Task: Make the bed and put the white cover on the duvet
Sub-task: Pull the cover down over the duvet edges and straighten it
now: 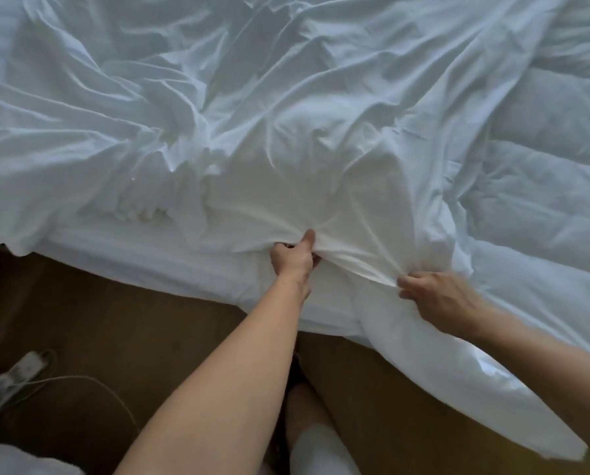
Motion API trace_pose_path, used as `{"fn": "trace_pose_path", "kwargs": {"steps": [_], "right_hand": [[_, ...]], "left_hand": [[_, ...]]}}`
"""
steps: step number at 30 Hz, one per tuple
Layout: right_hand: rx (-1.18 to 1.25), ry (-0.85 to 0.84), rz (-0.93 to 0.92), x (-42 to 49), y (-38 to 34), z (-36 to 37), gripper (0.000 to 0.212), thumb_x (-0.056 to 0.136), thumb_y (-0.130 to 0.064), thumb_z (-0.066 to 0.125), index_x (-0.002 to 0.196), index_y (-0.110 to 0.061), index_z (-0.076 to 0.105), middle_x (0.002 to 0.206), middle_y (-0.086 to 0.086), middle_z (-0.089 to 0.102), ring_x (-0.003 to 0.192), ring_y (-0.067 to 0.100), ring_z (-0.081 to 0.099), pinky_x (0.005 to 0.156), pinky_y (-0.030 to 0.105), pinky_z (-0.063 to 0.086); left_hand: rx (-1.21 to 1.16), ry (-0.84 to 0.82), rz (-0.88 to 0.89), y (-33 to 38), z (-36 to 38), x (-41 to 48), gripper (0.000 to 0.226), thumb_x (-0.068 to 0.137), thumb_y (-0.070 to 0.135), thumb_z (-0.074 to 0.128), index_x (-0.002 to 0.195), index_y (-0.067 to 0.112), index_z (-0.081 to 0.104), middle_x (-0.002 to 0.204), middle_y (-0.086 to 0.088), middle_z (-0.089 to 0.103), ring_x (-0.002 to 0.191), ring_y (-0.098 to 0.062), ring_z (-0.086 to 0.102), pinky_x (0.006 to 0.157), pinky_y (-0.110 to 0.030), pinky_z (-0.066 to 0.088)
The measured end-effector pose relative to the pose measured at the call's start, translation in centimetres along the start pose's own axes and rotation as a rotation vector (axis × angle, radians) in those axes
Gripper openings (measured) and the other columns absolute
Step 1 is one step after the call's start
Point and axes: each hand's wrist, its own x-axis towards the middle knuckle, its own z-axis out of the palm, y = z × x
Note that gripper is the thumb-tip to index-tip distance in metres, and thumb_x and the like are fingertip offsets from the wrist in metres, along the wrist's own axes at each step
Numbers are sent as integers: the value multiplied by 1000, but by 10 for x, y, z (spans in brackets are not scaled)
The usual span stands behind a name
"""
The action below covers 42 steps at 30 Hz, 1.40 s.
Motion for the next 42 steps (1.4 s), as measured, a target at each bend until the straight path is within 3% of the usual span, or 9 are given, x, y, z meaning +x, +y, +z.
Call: {"fn": "trace_pose_path", "kwargs": {"steps": [5, 8, 10, 13, 20, 27, 32, 37, 42], "right_hand": [[63, -386, 118, -48, 5, 3, 26, 102, -43, 46, 88, -23, 55, 89, -4, 63, 83, 25, 67, 68, 38, 50], [358, 99, 156, -46, 15, -3, 32, 96, -48, 57, 83, -18, 59, 88, -3, 55, 77, 19, 56, 70, 29, 44], [535, 504, 661, -28, 36, -3, 45, 91, -50, 60, 107, -8, 63, 113, 13, 57, 102, 31, 56, 92, 35, 42], [1410, 350, 1389, 3, 52, -1, 71, 81, -60, 74, 130, -12, 59, 132, 12, 63, 102, 30, 66, 75, 38, 56], [1986, -27, 868, 18, 28, -15, 63, 84, -64, 68, 122, -14, 69, 116, 11, 74, 105, 33, 72, 96, 55, 54], [2042, -180, 1049, -86, 46, 16, 71, 78, -61, 73, 126, -8, 69, 124, 15, 70, 112, 34, 69, 105, 53, 49], [1807, -75, 692, -81, 15, -8, 86, 69, -71, 77, 133, -15, 62, 121, 1, 73, 112, 20, 70, 97, 43, 55], [1721, -282, 429, -68, -5, -22, 34, 81, -14, 65, 115, -11, 66, 105, -8, 72, 104, 14, 68, 89, 29, 55], [940, -139, 240, -39, -15, -33, 27, 82, -1, 57, 107, -10, 60, 99, -16, 60, 97, 9, 59, 83, 32, 52]], "left_hand": [[249, 50, 88, -51, 17, -47, 45, 87, 33, 80, 85, -10, 65, 75, -6, 68, 73, -23, 69, 70, -32, 58], [266, 36, 148, -57, 16, -64, 44, 86, 37, 80, 72, -3, 68, 64, -4, 69, 63, -19, 70, 64, -27, 58], [277, 27, 169, -58, 16, -71, 42, 83, 37, 83, 72, -1, 70, 65, -7, 72, 64, -22, 72, 71, -35, 62], [276, 46, 165, -71, 18, -91, 36, 82, 30, 84, 71, 3, 63, 59, -8, 65, 53, -19, 63, 66, -33, 60], [468, 138, 166, -110, -10, -139, 27, 88, 21, 78, 72, 6, 63, 62, -6, 68, 55, -19, 66, 60, -30, 54], [686, 376, 315, -85, 18, -146, 6, 93, 21, 68, 95, 18, 63, 89, 0, 64, 83, -19, 62, 70, -27, 51], [916, 262, 652, -55, 73, -136, 51, 88, 51, 71, 121, 17, 53, 118, -1, 51, 105, -18, 54, 89, -32, 49], [722, 186, 207, -9, 124, -56, 124, 43, 86, 79, 135, 8, 53, 131, -9, 65, 112, -26, 67, 98, -39, 54], [593, -108, 113, 13, 131, -12, 53, 85, 43, 78, 125, 10, 67, 117, -8, 73, 95, -25, 74, 64, -37, 63]]}}
